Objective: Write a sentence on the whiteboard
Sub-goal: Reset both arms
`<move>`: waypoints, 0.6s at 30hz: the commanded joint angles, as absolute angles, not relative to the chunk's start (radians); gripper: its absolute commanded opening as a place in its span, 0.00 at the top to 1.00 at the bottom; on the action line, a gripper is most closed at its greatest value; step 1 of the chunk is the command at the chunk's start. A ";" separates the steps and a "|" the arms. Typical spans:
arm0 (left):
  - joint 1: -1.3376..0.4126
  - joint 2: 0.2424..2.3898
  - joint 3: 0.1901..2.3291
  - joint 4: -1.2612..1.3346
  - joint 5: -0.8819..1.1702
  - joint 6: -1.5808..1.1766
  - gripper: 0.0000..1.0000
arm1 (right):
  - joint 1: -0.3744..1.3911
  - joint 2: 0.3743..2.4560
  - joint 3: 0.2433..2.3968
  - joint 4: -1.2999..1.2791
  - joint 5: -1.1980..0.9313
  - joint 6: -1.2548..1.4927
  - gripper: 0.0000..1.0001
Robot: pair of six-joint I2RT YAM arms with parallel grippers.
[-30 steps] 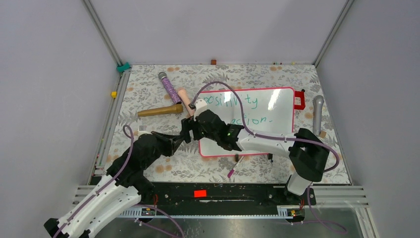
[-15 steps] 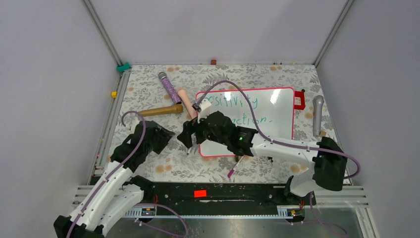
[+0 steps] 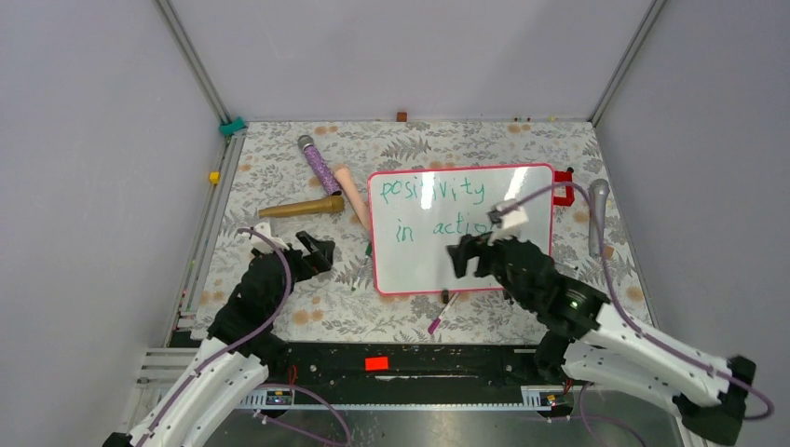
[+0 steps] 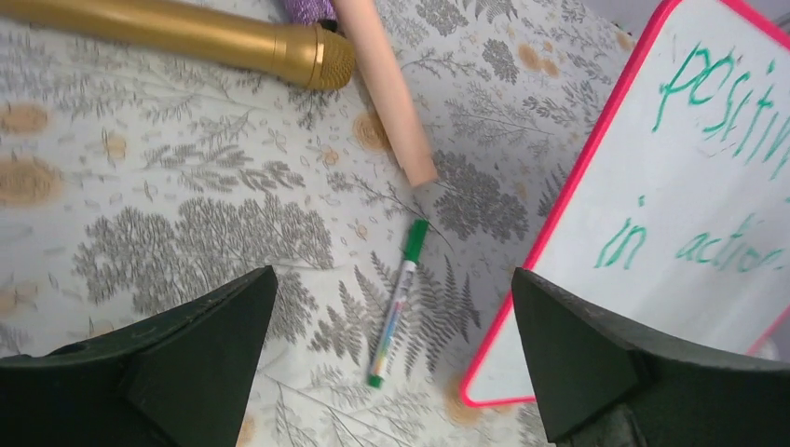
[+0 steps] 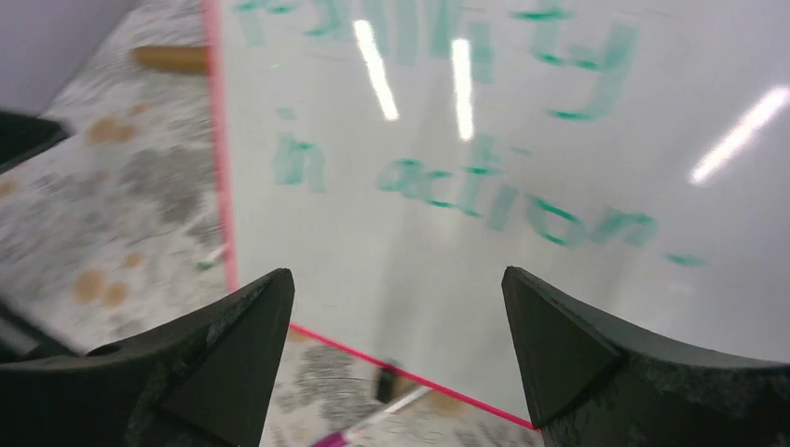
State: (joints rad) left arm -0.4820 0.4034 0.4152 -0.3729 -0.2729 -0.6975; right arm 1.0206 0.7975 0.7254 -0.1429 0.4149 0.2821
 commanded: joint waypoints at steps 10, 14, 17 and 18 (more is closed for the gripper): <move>-0.497 0.534 0.105 0.544 -0.608 -0.037 0.01 | 0.681 0.309 0.007 0.442 0.735 -0.152 0.16; -0.457 0.684 0.063 0.711 -0.582 0.051 0.01 | 0.385 0.551 0.001 0.627 0.480 -0.030 0.13; -0.360 0.823 -0.034 0.982 -0.474 0.012 0.02 | 0.286 0.766 -0.022 0.856 0.389 -0.078 0.13; -0.347 0.840 -0.037 1.000 -0.447 0.026 0.02 | 0.276 0.840 -0.008 0.917 0.389 -0.108 0.13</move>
State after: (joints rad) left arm -0.4263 0.7368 0.0448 0.6312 -0.5301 -0.0383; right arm 0.3351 0.6399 0.0071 0.5568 0.5274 -0.0414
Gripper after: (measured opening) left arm 0.985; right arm 0.869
